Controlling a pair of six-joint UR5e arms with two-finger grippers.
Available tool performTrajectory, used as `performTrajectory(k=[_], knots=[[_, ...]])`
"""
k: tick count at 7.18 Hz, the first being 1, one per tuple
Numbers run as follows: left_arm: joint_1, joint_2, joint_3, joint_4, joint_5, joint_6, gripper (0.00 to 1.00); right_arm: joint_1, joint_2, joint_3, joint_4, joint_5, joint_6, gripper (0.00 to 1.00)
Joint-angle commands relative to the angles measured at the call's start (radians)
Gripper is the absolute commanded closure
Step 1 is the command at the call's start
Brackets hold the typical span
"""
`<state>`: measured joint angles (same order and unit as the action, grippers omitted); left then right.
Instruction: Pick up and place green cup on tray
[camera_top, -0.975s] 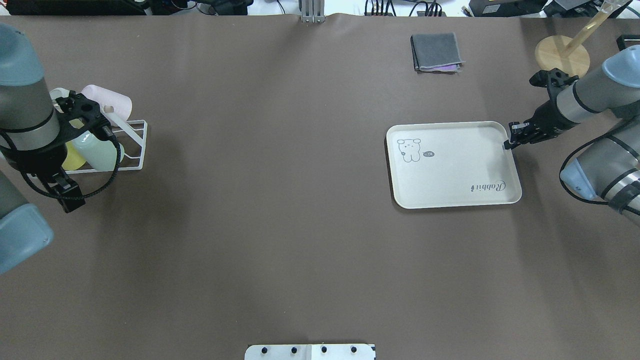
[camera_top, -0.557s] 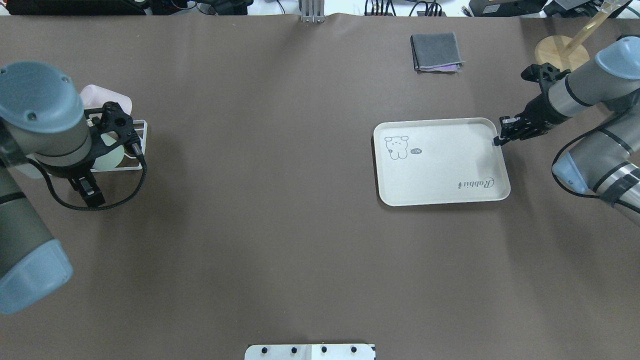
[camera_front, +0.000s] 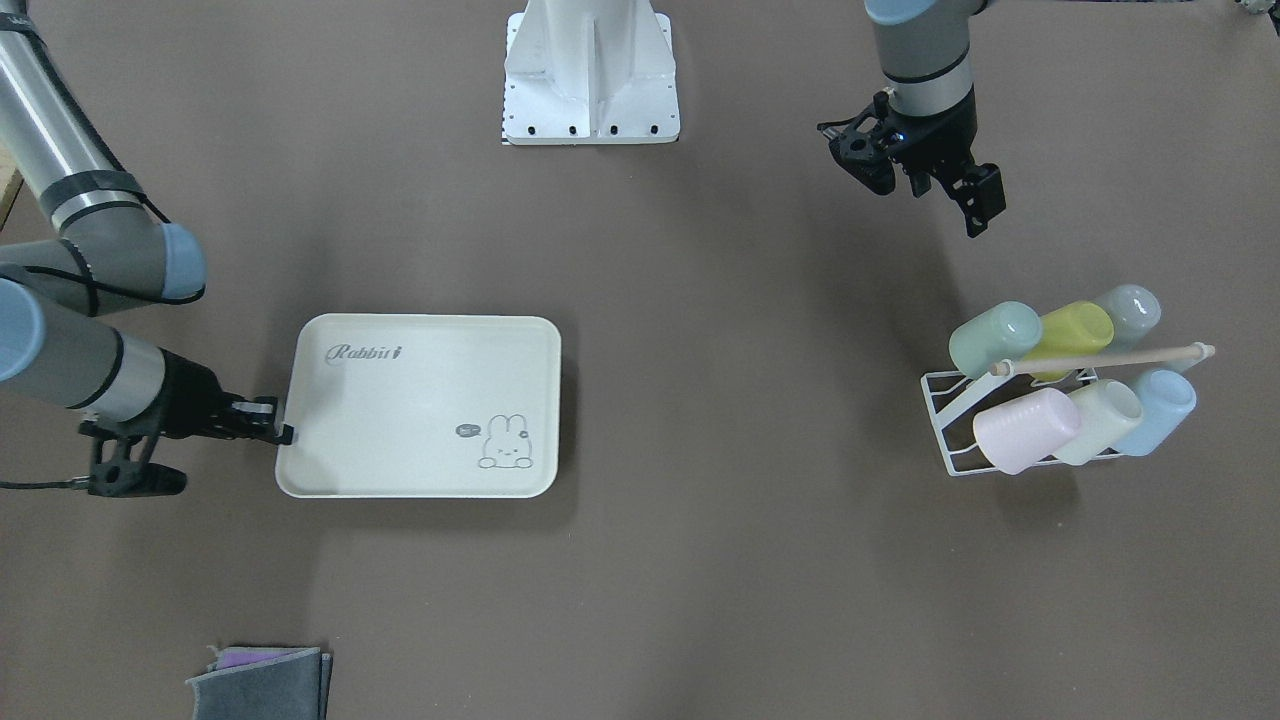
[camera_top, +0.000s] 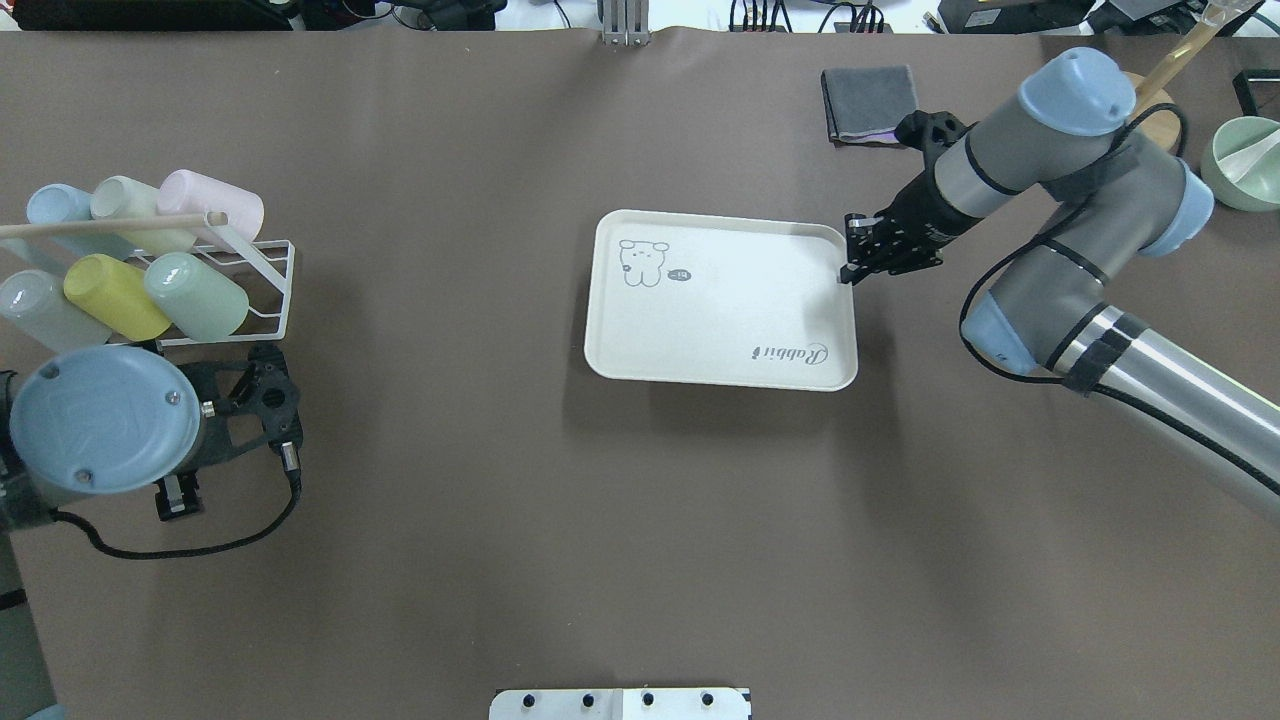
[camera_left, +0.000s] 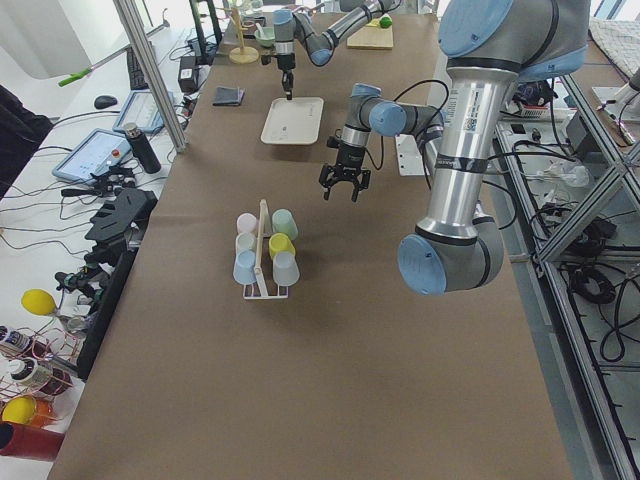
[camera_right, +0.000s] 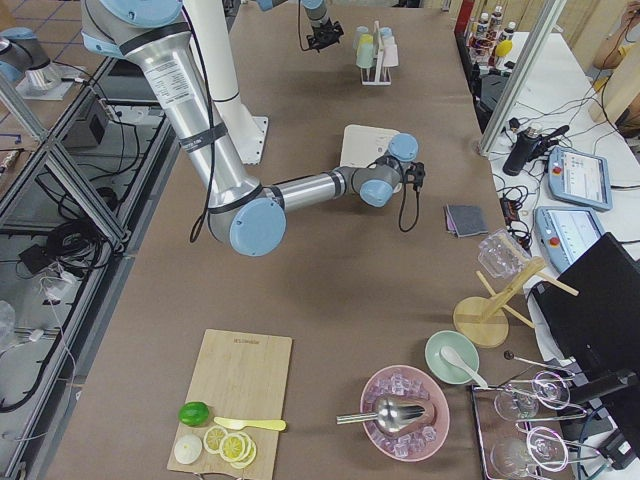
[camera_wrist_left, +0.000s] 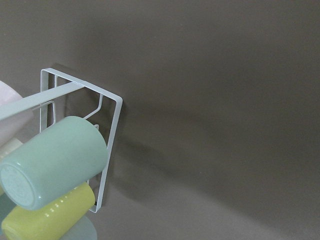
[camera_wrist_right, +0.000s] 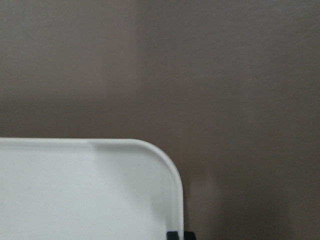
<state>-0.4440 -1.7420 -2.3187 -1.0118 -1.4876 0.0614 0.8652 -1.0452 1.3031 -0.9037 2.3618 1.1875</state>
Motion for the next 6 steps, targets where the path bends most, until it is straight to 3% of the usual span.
performTrajectory(k=[1,5,6], knots=[[0.106,0.112,-0.019,-0.112,0.187,0.113,0.02,-0.121,0.121,0.021,-0.114,-0.142,0.080,1.00],[0.276,0.168,0.033,-0.137,0.646,0.376,0.02,-0.137,0.129,0.016,-0.129,-0.173,-0.040,1.00],[0.284,0.168,0.067,-0.137,0.714,0.430,0.02,-0.140,0.129,0.013,-0.129,-0.182,-0.042,1.00]])
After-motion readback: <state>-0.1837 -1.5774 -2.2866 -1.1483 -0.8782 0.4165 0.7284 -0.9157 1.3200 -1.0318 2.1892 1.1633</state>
